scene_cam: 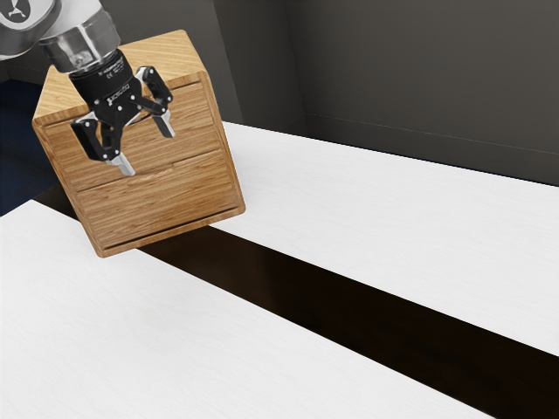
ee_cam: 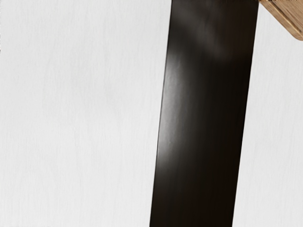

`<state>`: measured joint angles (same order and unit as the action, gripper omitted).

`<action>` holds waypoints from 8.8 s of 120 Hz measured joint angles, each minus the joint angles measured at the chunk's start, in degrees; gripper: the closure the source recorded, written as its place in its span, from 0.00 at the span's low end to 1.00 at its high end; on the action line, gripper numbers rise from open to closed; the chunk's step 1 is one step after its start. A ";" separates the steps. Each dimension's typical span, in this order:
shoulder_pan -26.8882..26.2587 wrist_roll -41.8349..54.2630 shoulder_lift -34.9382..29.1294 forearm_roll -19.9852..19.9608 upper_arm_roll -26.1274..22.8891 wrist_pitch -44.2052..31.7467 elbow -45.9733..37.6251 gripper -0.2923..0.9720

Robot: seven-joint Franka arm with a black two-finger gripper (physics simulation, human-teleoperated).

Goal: Pull the drawer handle with one arm to open the drawer

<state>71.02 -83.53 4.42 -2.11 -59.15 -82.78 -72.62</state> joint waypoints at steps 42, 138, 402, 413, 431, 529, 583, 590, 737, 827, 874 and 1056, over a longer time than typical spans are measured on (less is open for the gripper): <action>2.57 -2.18 -5.20 0.46 0.61 0.21 1.92 0.25; 28.46 -24.82 -18.72 -6.89 1.64 -10.40 -5.52 0.27; 69.95 -13.14 -51.35 -43.72 -25.04 -36.89 -10.91 0.47; 69.96 -12.78 -51.37 -43.65 -24.72 -36.85 -10.76 0.49; 69.95 -11.75 -51.38 -43.49 -24.29 -36.94 -10.37 0.53; 67.39 -8.76 -51.21 -44.91 -24.57 -37.31 -10.37 0.73; 65.69 -7.86 -50.88 -44.24 -21.43 -35.81 -13.59 0.74; 65.63 -7.78 -50.86 -44.22 -21.11 -35.71 -13.99 0.74; 56.64 -7.50 -50.38 -44.70 -17.11 -35.65 -18.43 0.73; 50.96 -7.79 -50.23 -44.54 -12.97 -35.61 -22.82 0.73; 49.09 -8.83 -50.54 -44.73 -11.45 -35.25 -25.11 0.73; 39.29 -12.74 -56.25 -45.05 -3.22 -31.15 -31.30 0.72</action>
<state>110.31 -96.27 -51.84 -47.16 -62.37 -113.94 -103.92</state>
